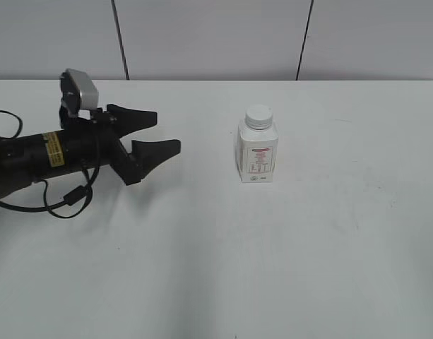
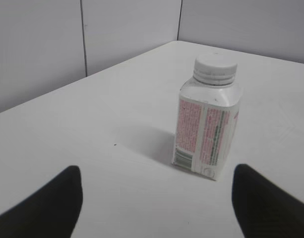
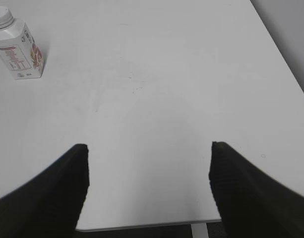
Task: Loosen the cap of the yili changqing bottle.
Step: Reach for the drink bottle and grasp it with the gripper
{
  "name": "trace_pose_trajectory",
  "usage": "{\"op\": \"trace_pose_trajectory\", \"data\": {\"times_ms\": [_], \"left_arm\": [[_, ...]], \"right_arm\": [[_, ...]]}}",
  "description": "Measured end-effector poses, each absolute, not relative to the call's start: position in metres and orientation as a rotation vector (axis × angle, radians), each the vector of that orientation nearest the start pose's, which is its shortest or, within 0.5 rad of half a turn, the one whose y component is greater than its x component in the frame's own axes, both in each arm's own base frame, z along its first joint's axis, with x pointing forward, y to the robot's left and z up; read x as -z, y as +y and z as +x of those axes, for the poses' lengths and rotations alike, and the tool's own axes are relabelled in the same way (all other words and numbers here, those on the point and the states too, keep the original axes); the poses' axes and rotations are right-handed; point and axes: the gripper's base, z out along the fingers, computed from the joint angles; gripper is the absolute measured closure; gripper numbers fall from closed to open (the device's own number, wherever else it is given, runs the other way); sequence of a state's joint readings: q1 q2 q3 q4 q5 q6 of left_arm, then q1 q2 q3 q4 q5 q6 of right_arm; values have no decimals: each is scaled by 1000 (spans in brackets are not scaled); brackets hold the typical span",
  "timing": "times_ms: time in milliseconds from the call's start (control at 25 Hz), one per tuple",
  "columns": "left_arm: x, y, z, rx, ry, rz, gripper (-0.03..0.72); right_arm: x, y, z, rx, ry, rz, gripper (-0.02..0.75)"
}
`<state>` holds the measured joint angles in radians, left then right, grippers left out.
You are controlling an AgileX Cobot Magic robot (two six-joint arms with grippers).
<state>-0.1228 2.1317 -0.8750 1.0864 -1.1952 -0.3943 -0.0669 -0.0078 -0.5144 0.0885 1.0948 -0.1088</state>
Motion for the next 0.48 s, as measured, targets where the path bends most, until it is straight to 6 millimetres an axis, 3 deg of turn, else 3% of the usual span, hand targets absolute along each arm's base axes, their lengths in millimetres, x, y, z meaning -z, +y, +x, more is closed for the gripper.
{"op": "trace_pose_trajectory", "data": {"times_ms": [480], "left_arm": [[-83,-185,369,951,1515,1081,113]], "right_arm": [[-279,8,-9,1,2052,-50,146]]}}
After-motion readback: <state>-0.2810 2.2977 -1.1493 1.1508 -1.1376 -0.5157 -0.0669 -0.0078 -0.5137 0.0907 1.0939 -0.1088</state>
